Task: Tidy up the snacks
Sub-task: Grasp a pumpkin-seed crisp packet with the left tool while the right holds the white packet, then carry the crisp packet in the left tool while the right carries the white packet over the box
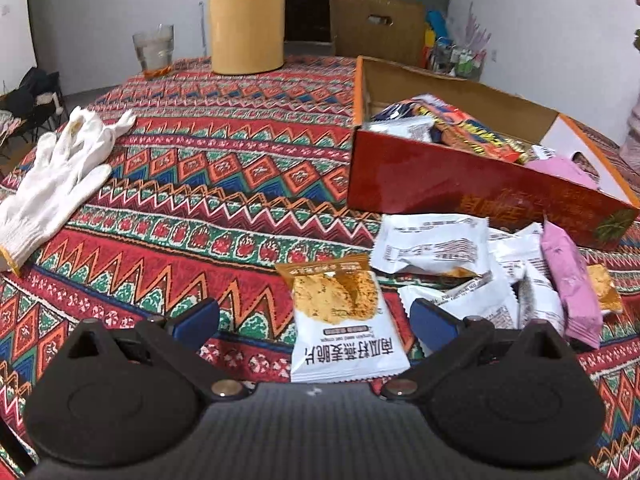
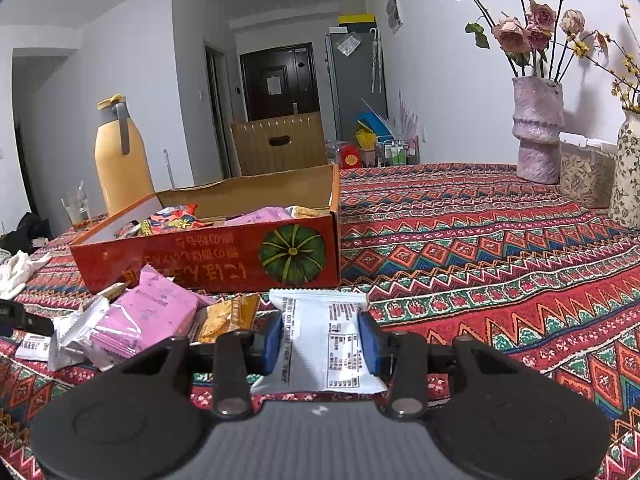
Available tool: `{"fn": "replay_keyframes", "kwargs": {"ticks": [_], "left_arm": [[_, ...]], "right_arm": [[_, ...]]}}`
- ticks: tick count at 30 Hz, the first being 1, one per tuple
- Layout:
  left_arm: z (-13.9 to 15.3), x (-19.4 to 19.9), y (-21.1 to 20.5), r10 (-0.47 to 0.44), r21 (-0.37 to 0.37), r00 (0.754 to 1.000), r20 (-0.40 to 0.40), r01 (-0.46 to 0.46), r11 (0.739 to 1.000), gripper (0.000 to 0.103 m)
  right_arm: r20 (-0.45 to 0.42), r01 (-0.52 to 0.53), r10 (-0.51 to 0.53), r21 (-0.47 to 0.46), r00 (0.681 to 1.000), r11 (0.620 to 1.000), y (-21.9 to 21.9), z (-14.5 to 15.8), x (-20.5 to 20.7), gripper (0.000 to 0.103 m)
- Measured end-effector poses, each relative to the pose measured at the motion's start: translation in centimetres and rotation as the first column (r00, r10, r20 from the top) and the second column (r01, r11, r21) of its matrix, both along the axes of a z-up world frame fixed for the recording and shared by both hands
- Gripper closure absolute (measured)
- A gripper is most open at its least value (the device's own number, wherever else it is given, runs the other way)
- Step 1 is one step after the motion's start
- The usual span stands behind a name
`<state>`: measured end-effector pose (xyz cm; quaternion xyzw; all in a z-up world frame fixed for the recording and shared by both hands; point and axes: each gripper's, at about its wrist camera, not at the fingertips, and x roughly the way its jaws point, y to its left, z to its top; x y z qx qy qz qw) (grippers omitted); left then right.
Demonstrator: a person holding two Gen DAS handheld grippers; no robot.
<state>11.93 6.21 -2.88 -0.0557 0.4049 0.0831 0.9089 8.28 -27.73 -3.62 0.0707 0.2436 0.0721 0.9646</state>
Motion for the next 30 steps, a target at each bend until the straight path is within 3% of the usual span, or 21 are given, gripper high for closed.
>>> {"fn": "replay_keyframes", "kwargs": {"ticks": [6,15,18,23,30], "left_arm": [[-0.9,1.6,0.3,0.049,0.008,0.997,-0.052,-0.048,0.999,0.0],[-1.1,1.5,-0.8,0.064,0.061,0.997,-0.03,-0.062,0.996,0.004],[-0.8,1.1,-1.2,0.044,0.052,0.999,-0.019,-0.043,0.998,0.014],[-0.4,0.3,-1.6,0.019,0.049,1.0,0.001,-0.019,0.999,0.045],[-0.3,-0.3,-1.5,0.0,0.029,1.0,0.017,0.0,1.0,0.05]], "right_arm": [[0.002,-0.006,0.006,0.008,1.0,1.0,0.0,-0.1,0.0,0.063],[0.002,-0.012,0.012,0.013,1.0,1.0,0.0,-0.1,0.0,0.063],[0.001,-0.012,0.012,0.013,1.0,1.0,0.0,-0.1,0.0,0.063],[0.002,-0.011,0.011,0.012,1.0,1.0,0.0,-0.1,0.0,0.063],[0.007,-0.011,0.011,0.007,1.0,1.0,0.1,-0.1,-0.2,0.063]]}}
